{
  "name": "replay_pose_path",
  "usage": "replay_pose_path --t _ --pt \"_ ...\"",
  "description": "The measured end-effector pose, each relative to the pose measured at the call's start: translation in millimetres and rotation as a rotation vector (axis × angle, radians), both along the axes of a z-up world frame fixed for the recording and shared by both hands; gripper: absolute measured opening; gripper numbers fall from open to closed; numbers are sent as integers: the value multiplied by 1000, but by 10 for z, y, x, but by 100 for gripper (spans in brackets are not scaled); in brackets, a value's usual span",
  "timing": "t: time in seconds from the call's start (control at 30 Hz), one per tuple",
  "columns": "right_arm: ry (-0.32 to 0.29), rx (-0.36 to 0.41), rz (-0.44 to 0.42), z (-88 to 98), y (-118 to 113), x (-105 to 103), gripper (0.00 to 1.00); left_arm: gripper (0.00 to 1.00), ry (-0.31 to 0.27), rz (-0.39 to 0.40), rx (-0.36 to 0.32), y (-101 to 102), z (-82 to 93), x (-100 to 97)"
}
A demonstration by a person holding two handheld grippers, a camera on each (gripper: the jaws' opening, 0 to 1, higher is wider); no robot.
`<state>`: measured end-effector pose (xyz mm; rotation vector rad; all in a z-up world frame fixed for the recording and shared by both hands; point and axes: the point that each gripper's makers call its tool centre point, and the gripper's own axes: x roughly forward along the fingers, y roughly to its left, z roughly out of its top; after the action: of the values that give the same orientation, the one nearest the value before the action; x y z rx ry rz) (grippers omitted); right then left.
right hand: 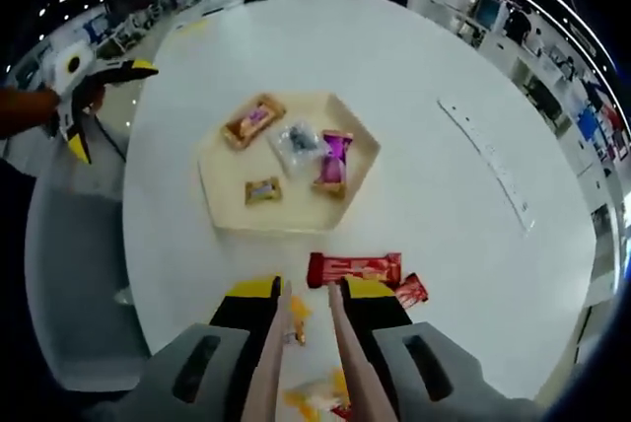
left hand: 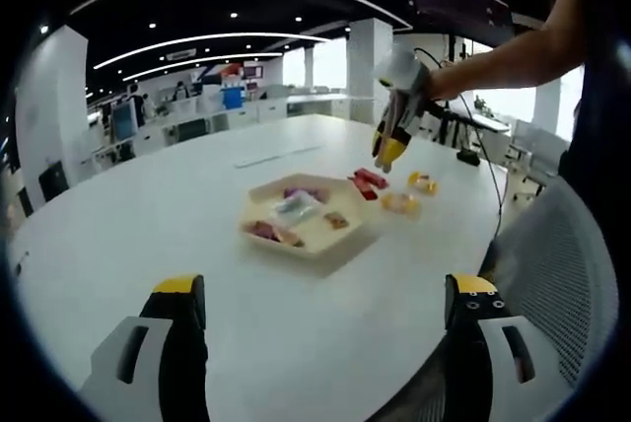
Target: Place the target food into the container with the food tongs after gripping and lifting it, then release it inside without dropping or visibly crushing the food.
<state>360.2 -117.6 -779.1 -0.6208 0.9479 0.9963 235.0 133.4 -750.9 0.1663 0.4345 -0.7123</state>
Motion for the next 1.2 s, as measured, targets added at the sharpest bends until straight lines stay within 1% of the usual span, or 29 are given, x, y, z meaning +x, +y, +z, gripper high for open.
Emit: replay_pose_path --t 0.07,0.13,0.2,0.27,0.33,0.73,1.1,1.2 --pt "9 6 -5 -28 13 -51 23 98 -1 1 -1 3 2 2" --pt "16 4 -10 -93 17 -88 24 98 -1 3 -1 7 1 5" --pt "18 -5 -27 -140 -4 -114 24 99 -1 2 -1 3 3 2" --pt "33 -7 -59 -192 -32 -122 24 99 1 0 -2 1 4 -1" --pt "40 -10 -68 -221 -43 -141 24 99 0 1 -1 2 4 2" --pt "74 -16 -98 -324 -28 -214 24 99 7 -4 1 -5 -11 -3" --pt "107 -12 -134 -372 -3 -265 25 99 9 -4 3 -2 -20 -3" --pt "134 -13 -151 -402 -17 -292 25 99 9 -4 3 -4 -18 -6"
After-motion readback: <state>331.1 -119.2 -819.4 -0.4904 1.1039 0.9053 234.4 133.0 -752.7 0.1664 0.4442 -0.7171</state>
